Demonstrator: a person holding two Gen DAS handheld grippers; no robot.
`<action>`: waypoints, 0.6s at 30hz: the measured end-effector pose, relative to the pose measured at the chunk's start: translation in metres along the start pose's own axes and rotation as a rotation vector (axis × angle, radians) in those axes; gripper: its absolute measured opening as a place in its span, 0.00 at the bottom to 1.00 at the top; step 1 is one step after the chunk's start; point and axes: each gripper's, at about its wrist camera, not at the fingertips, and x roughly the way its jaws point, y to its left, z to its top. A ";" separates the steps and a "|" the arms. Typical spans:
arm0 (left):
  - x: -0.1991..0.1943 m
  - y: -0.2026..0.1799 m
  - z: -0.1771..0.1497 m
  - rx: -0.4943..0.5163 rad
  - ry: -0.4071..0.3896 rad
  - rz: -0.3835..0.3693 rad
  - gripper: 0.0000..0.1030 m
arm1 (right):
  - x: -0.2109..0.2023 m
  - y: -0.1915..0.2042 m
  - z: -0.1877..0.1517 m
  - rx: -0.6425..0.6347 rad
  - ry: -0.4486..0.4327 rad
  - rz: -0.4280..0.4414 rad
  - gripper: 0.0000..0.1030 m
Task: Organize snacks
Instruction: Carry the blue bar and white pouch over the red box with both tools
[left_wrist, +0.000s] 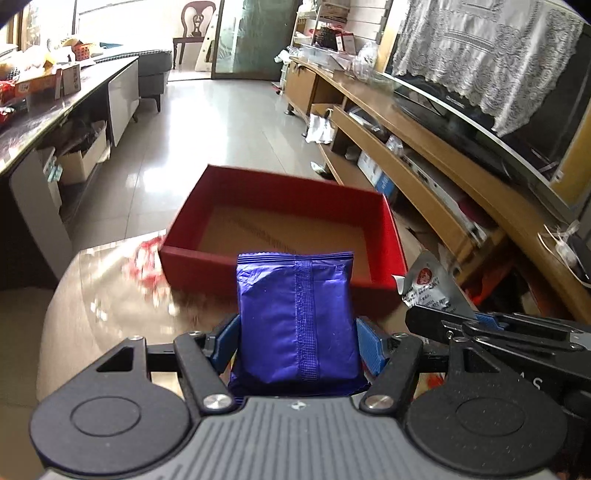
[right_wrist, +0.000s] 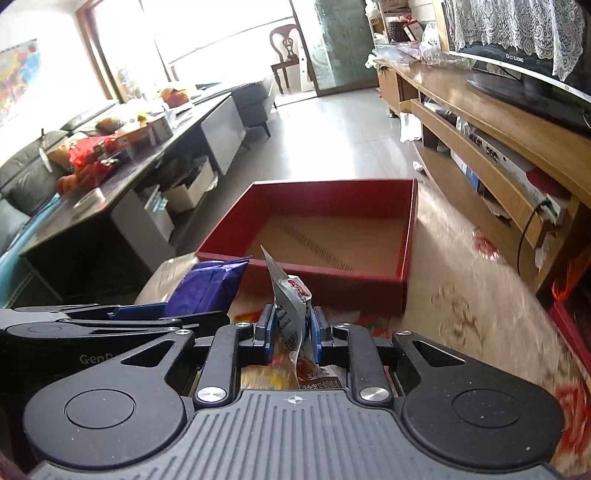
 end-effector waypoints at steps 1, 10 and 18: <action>0.006 0.000 0.007 -0.002 -0.002 0.003 0.61 | 0.005 -0.002 0.006 0.002 -0.002 -0.001 0.25; 0.068 0.006 0.055 -0.005 -0.016 0.067 0.61 | 0.062 -0.021 0.047 0.044 -0.003 0.001 0.25; 0.125 0.018 0.068 0.007 0.018 0.126 0.61 | 0.113 -0.034 0.057 0.076 0.029 0.011 0.25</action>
